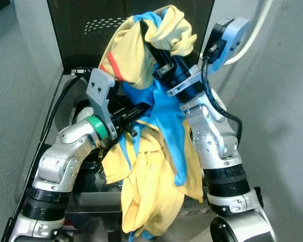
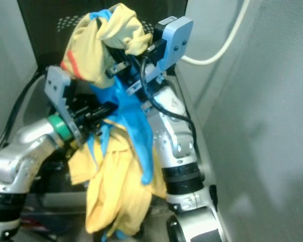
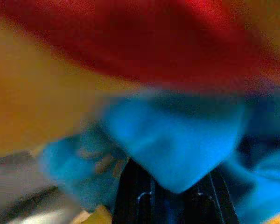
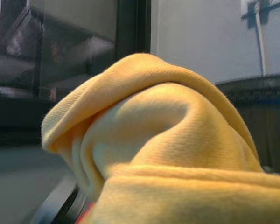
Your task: Clothes washing
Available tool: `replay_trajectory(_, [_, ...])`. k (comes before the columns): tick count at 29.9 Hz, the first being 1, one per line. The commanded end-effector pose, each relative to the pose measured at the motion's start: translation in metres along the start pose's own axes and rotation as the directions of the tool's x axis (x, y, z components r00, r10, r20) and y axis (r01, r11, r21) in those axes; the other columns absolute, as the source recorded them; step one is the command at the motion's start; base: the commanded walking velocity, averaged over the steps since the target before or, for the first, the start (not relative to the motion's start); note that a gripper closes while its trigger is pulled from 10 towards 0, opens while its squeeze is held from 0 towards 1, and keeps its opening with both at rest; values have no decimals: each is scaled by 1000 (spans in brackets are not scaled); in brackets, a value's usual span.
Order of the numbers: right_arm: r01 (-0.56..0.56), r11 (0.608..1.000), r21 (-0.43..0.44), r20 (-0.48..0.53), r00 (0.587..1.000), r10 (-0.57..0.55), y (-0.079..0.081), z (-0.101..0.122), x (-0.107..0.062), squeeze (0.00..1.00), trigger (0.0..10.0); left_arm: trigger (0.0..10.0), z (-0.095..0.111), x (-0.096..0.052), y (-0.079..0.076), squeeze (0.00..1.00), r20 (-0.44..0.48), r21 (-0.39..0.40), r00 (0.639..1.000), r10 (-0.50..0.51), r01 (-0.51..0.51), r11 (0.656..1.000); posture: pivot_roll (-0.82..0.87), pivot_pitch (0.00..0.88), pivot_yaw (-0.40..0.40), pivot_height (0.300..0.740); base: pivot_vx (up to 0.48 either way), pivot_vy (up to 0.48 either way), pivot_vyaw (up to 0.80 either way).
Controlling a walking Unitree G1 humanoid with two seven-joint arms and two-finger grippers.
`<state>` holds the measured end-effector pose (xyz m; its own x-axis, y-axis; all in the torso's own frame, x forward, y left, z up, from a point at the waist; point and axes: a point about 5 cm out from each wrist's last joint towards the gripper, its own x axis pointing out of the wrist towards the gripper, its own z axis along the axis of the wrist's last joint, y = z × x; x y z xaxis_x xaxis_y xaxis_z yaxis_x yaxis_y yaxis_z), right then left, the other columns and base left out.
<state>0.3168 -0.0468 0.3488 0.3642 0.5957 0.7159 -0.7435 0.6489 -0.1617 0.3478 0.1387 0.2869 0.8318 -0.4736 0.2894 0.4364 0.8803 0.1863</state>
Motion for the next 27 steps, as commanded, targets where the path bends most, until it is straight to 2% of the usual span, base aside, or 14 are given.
replay_trajectory(1, [-13,998,-55,-97,995,8,0,-19,-9,0,10000,10000,11,-8,50,0,60,161,934,351,-356,920,93,92,4,740,0,0,0])
replay_trajectory(2, [-13,998,-55,-97,995,8,0,-19,-9,0,10000,10000,11,-8,50,0,60,161,934,351,-356,920,93,92,4,740,0,0,0])
replay_trajectory(4, [-64,986,-152,-245,969,25,4,-49,-20,0,10000,10000,15,-17,74,0,75,274,880,469,-470,839,94,91,2,740,0,0,0])
replay_trajectory(6, [-105,973,-204,-326,945,33,8,-65,-25,0,10000,10000,13,-20,81,0,61,299,863,501,-495,816,97,92,2,740,0,0,0])
replay_trajectory(8, [-199,936,-290,-462,886,45,22,-96,-35,0,10000,10000,-5,-20,69,0,-61,279,928,369,-339,899,99,94,-1,740,0,0,0])
replay_trajectory(9, [-199,936,-290,-462,886,45,22,-96,-35,0,10000,10000,-5,-20,69,0,-61,279,928,369,-339,899,99,94,-1,740,0,0,0])
replay_trajectory(11, [-233,925,-301,-508,860,51,32,-110,-39,0,10000,10000,-18,-22,49,0,-145,201,967,211,-180,963,106,94,-3,740,0,0,0])
replay_trajectory(12, [-233,925,-301,-508,860,51,32,-110,-39,0,10000,10000,-18,-22,49,0,-145,201,967,211,-180,963,106,94,-3,740,0,0,0])
replay_trajectory(16, [-135,947,-292,-507,861,-34,26,-111,-34,0,10000,10000,-20,-29,22,0,-166,103,986,-5,23,994,109,93,-10,740,0,0,0])
replay_trajectory(17, [-98,953,-286,-497,865,-61,21,-109,-32,588,10000,10000,-17,-31,16,867,-149,105,987,-55,71,992,113,91,-16,740,0,0,0])
replay_trajectory(19, [-75,956,-282,-490,868,-77,18,-108,-31,588,10000,10000,-15,-31,12,867,-136,111,987,-83,98,989,113,91,-16,740,0,0,0])
replay_trajectory(20, [-35,967,-254,-473,876,-93,12,-104,-30,1000,10000,10000,-11,-32,10,1000,-117,103,987,-109,122,987,113,90,-16,740,0,0,0])
replay_trajectory(23, [22,980,-198,-415,904,-104,0,-93,-25,1000,10000,10000,-2,-33,7,1000,-82,99,988,-134,142,985,116,83,-18,740,0,0,0])
replay_trajectory(27, [-62,986,-156,-409,912,-8,-3,-81,-27,1000,10000,10000,2,-36,4,1000,-68,87,986,-151,156,984,116,83,-18,740,0,0,0])
